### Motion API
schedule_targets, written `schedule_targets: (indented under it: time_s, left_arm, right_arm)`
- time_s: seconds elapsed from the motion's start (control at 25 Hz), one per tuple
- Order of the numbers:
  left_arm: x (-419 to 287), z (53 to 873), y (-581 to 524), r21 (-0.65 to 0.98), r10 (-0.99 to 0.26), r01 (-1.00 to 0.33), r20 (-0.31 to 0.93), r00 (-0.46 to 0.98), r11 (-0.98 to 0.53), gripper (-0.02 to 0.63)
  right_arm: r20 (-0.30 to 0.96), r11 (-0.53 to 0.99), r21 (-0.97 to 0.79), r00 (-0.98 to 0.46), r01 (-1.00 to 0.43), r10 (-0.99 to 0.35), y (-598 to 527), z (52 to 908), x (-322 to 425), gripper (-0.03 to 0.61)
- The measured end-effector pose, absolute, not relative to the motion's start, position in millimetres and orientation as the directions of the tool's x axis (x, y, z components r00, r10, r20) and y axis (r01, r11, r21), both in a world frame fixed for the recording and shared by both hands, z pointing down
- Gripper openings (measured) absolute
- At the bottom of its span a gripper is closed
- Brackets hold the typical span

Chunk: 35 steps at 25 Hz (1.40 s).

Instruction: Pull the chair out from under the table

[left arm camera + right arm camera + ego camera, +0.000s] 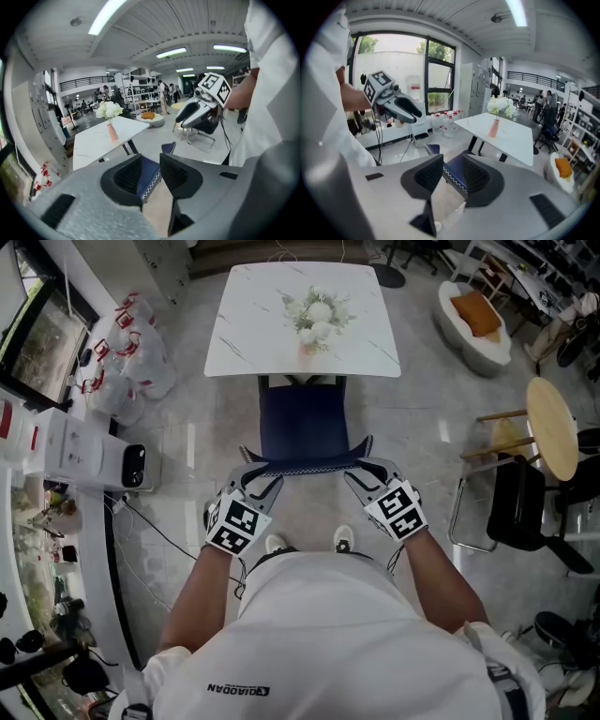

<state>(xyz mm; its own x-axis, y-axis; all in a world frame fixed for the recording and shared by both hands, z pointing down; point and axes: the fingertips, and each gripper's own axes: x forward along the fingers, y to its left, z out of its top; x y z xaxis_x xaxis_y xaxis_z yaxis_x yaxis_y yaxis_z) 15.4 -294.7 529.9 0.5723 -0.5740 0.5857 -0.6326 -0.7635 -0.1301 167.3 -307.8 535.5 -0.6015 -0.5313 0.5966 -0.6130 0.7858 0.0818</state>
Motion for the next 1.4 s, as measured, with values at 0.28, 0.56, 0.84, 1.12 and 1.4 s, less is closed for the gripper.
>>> schedule_targets:
  time_s: [0.28,0.56,0.84,1.12,1.4]
  left_arm:
    - [14.4,605.6,-293.6,-0.246,-0.432,-0.419,0.788,0.439,-0.874,0.121]
    - [21.9,656.4,-306.9,-0.239,-0.372,-0.348,0.84,0.394,-0.907,0.133]
    - [17.5,698.6,-319.0,-0.234,-0.322,-0.279,0.888,0.328,-0.931,0.146]
    - [17.9,734.5,-324.6,-0.153,-0.231,-0.265,0.927,0.294,-0.952,0.146]
    - [19.0,757.6,-329.0,-0.125,-0.199,-0.268,0.942,0.269,-0.955,0.147]
  right_arm:
    - [0.762,0.875,0.27,-0.466,-0.403,-0.45,-311.5,600.4,166.5,0.132]
    - [0.837,0.913,0.326,-0.375,-0.244,-0.399,-326.6,651.1,156.5,0.137]
    - [0.9,0.947,0.3,-0.297,-0.111,-0.32,-336.2,694.1,154.2,0.146]
    - [0.931,0.962,0.274,-0.245,-0.015,-0.269,-341.7,721.0,142.9,0.156]
    - [0.94,0.96,0.279,-0.205,0.001,-0.273,-346.1,747.2,144.8,0.172]
